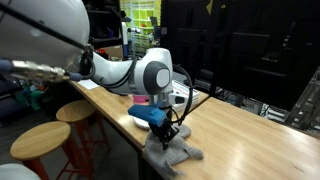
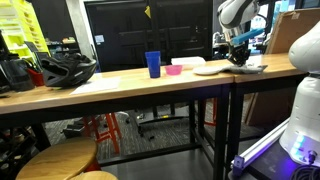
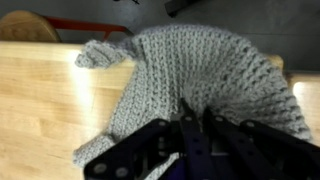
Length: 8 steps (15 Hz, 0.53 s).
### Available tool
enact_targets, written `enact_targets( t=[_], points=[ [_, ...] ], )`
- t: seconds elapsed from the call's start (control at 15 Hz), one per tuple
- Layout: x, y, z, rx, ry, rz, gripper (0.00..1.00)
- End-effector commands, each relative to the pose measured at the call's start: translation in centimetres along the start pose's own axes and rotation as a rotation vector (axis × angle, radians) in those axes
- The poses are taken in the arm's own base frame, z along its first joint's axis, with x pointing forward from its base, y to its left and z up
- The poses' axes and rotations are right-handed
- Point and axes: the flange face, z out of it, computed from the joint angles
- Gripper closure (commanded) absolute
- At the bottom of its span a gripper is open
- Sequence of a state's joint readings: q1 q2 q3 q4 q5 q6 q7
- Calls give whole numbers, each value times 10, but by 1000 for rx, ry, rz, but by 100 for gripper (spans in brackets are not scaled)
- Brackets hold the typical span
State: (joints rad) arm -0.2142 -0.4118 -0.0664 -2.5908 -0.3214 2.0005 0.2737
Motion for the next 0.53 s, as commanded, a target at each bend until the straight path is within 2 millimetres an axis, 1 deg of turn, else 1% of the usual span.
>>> enact_targets(
  t=[0.0,0.13,0.47],
  points=[
    [6,1,-13,108,67,-52,98],
    [13,1,-17,145,108,-69,98],
    [32,8,-23,173,208,-89,98]
  ],
)
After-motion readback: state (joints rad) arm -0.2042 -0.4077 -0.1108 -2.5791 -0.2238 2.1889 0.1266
